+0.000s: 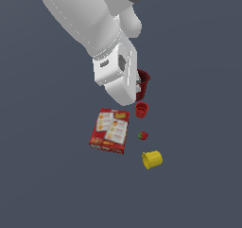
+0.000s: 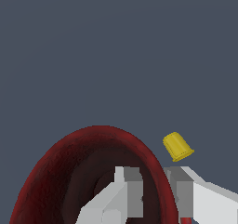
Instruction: Pick up a designated object from a clutter of objects.
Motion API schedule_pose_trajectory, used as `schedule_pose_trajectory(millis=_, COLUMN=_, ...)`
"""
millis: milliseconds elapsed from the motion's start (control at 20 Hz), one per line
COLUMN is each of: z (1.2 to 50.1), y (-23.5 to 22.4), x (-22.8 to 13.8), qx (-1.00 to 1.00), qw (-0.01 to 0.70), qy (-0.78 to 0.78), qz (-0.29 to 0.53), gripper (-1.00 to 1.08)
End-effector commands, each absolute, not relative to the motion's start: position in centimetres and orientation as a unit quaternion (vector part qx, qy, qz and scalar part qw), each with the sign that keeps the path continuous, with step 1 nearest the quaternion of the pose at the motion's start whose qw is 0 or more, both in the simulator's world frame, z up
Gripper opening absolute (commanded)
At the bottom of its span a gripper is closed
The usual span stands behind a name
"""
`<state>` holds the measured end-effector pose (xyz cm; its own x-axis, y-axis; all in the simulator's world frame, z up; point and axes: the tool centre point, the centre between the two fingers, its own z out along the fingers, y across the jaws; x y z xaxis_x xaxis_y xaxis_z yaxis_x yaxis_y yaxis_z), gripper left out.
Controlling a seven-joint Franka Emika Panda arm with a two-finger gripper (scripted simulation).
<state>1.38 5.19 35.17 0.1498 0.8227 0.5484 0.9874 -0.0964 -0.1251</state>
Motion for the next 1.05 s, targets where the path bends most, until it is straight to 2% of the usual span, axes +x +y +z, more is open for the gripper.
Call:
schedule_pose_trajectory(millis=0, z=37.5, y=5.1, x=-0.1, qx=-0.72, qw=0.237, qy=-0.629, qz=-0.174, gripper=-1.0)
schedule_pose_trajectory(millis=550, z=45.0, y=4.7, x=-4.6, qx=-0.719, qw=0.238, qy=-0.629, qz=-0.175, gripper=-1.0)
schedule_pose_trajectory(millis=1000, z=46.9, y=4.5, x=-5.6, qx=-0.719, qw=0.238, qy=-0.629, qz=-0.175, gripper=-1.0)
